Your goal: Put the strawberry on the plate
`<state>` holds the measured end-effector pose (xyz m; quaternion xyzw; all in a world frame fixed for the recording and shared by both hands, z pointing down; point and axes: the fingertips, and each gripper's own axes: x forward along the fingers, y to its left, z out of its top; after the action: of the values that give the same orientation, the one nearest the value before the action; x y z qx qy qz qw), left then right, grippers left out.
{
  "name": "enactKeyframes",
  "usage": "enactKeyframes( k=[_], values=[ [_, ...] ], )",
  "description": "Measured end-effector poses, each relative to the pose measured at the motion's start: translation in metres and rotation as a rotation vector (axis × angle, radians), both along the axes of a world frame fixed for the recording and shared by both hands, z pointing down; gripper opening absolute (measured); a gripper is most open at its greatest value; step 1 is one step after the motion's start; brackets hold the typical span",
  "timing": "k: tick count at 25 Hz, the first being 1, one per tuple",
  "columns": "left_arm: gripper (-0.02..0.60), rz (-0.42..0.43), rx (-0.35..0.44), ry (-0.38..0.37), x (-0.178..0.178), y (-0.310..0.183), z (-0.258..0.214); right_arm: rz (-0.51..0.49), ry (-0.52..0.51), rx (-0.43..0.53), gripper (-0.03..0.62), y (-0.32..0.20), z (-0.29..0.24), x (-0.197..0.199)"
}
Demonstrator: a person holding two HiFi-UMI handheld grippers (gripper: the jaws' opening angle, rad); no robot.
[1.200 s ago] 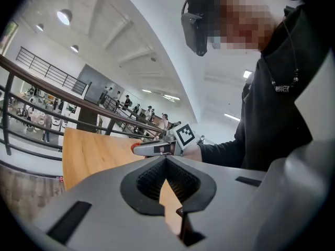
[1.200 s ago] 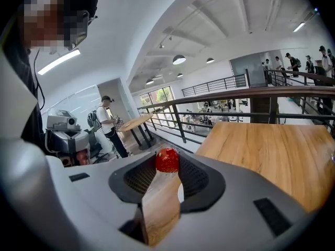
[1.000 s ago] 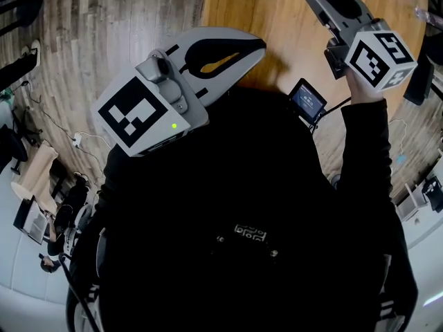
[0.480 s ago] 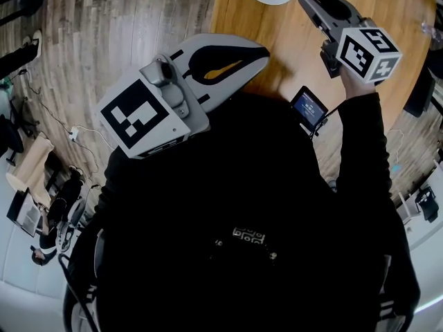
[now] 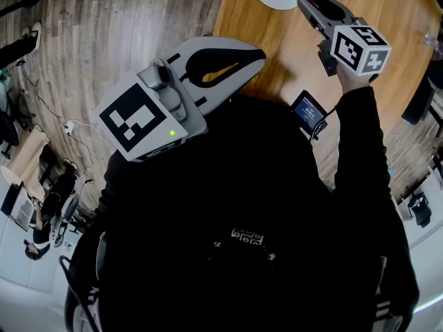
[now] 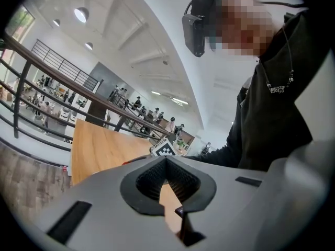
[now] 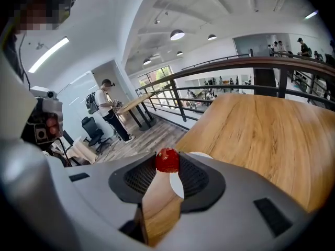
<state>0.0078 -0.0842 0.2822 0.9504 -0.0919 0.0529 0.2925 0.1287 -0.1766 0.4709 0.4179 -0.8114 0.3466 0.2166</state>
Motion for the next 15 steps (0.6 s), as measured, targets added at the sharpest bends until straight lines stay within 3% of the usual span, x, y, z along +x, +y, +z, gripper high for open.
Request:
enactKeyframes(
  k=[3,11,15],
  values=[
    [-0.002,-0.018,0.004,0.024,-0.001,0.001,-0.006,-0.003,0.008,-0.018,0.141,0.000,0.007,-0.002],
    [-0.002,-0.035,-0.018,-0.007,-0.033,0.007,-0.015,-0.047,0.048,-0.032,0.142,-0.003,0.000,-0.033],
    [-0.002,-0.086,-0.004,0.043,-0.039,0.003,-0.014,-0.053,0.057,-0.052,0.141,-0.004,0.021,-0.038]
  ],
)
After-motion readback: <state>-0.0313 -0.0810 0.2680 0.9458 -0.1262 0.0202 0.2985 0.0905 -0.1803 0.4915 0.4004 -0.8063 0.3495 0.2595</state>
